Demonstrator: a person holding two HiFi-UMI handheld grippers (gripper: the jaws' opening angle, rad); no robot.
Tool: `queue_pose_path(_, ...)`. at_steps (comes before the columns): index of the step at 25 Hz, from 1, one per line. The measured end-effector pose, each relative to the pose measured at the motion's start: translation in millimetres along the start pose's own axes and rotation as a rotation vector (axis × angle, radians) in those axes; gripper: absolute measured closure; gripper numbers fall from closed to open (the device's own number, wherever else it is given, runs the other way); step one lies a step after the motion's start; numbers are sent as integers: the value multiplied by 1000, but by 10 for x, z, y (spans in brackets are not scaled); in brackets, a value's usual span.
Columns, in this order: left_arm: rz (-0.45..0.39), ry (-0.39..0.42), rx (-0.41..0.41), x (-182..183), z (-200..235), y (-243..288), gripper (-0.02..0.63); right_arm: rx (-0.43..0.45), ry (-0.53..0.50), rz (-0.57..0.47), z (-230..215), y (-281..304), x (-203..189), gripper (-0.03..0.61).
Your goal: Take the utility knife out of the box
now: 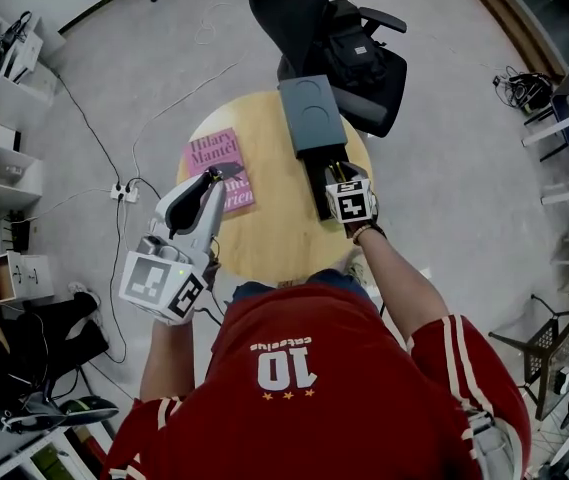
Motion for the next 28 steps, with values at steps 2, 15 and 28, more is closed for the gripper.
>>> queue_pose_path(2,-7,2,-10,7,-13,-13,540,-9,-9,-27,9,-77,11,457)
queue_pose_path(15,-36,12,-95,43,-129,119,540,-22,-33,-264,226,-892,549,457)
queue_pose_path(28,-88,16,-220,162,-290,378,541,17,-100,-544,662,-1962,1288,456)
Point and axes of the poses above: the fingertips, and each gripper's own axes: y forward along the fingers, z to its left, x out of its top, the point moved 8 cm from there along -y, backward along the fingers, and after that the axes turned 14 degrees about x, right-handed, at the moved point
